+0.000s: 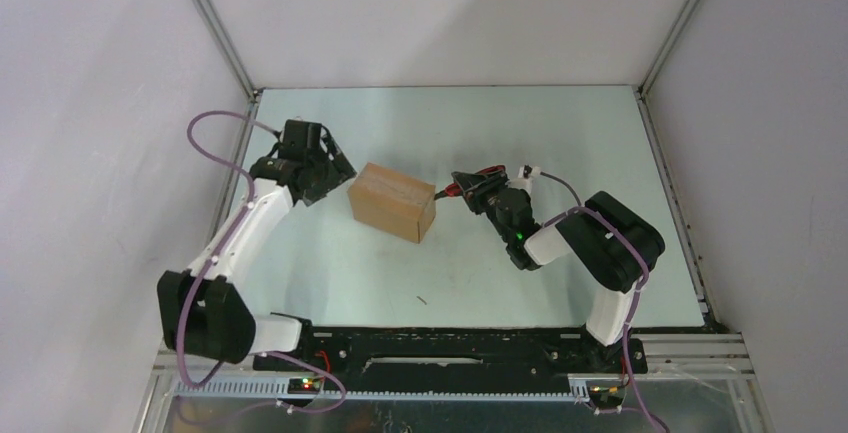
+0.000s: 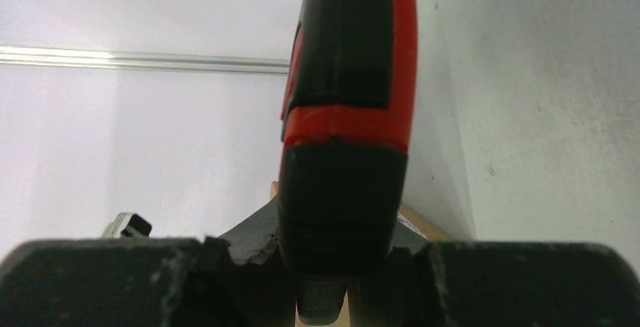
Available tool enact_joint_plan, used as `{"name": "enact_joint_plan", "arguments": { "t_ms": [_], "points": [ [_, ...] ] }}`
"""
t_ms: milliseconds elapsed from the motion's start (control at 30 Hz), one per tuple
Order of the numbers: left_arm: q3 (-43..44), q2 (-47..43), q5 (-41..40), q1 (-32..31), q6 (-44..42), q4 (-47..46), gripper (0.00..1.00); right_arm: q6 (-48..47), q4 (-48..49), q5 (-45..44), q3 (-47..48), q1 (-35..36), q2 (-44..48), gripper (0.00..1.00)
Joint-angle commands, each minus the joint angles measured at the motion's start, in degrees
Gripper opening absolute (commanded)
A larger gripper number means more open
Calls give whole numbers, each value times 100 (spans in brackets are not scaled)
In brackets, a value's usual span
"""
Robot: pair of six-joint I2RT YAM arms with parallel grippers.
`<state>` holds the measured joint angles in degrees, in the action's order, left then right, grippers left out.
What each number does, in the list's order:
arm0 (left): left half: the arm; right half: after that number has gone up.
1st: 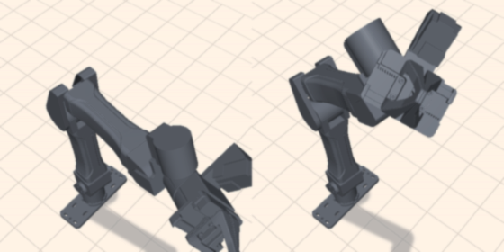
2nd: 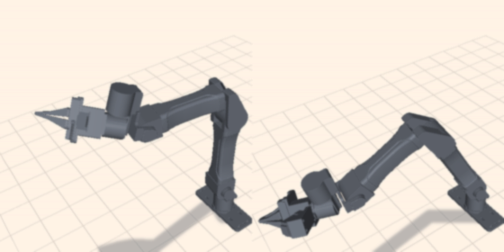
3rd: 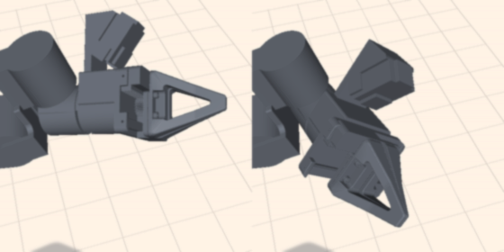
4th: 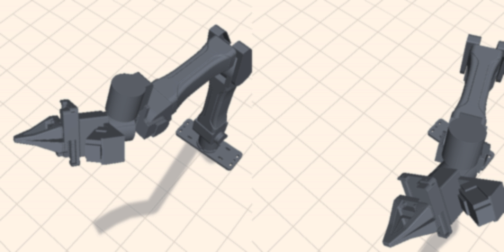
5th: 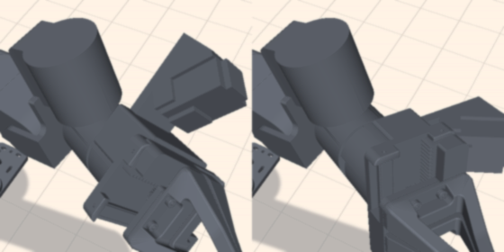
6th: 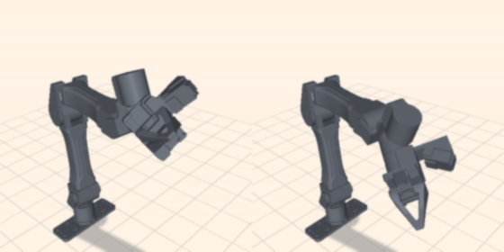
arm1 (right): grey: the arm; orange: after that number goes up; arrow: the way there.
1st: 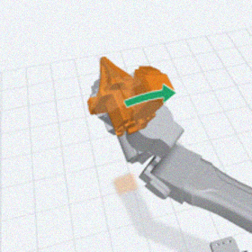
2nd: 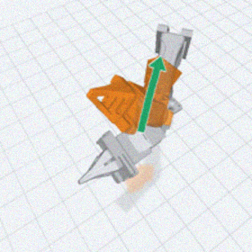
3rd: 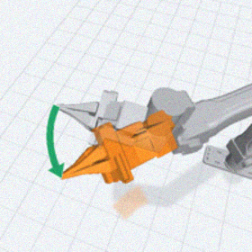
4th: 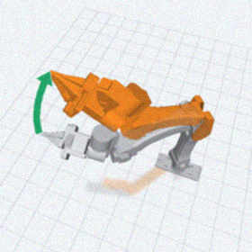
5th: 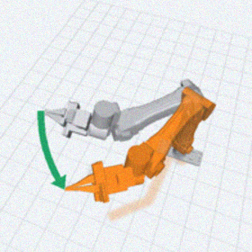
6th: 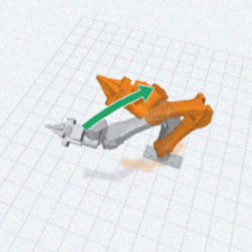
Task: Unpack the express box
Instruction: Cut the express box at the center of the board.
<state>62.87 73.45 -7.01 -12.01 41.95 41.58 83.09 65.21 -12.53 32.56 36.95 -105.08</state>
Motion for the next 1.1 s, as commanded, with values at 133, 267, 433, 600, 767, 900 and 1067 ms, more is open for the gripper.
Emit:
{"name": "enact_joint_plan", "arguments": {
  "t_ms": [133, 267, 433, 600, 767, 900, 1067],
  "points": [
    [501, 1256, 845, 225, -843, -1322, 77, -47, 211, -337, 292, 34, 205, 0],
    [180, 1304, 1099, 213, -900, -1751, 75, -152, 143, -369, 347, 35, 228, 0],
    [-442, 732, 1140, -16, -547, -1827, 75, -228, 80, -387, 348, 36, 246, 0],
    [-918, 274, 964, -218, -86, -1711, 74, -190, 194, -394, 373, 27, 144, 0],
    [-990, 106, 876, -468, 345, -1534, 70, -187, 170, -406, 408, 27, 207, 0],
    [-952, 58, 803, -576, 556, -1381, 67, -206, 111, -460, 422, 14, 269, 0],
    [-877, 113, 719, -653, 585, -1118, 67, -137, 127, -479, 447, -62, 235, 0]
  ]
}}
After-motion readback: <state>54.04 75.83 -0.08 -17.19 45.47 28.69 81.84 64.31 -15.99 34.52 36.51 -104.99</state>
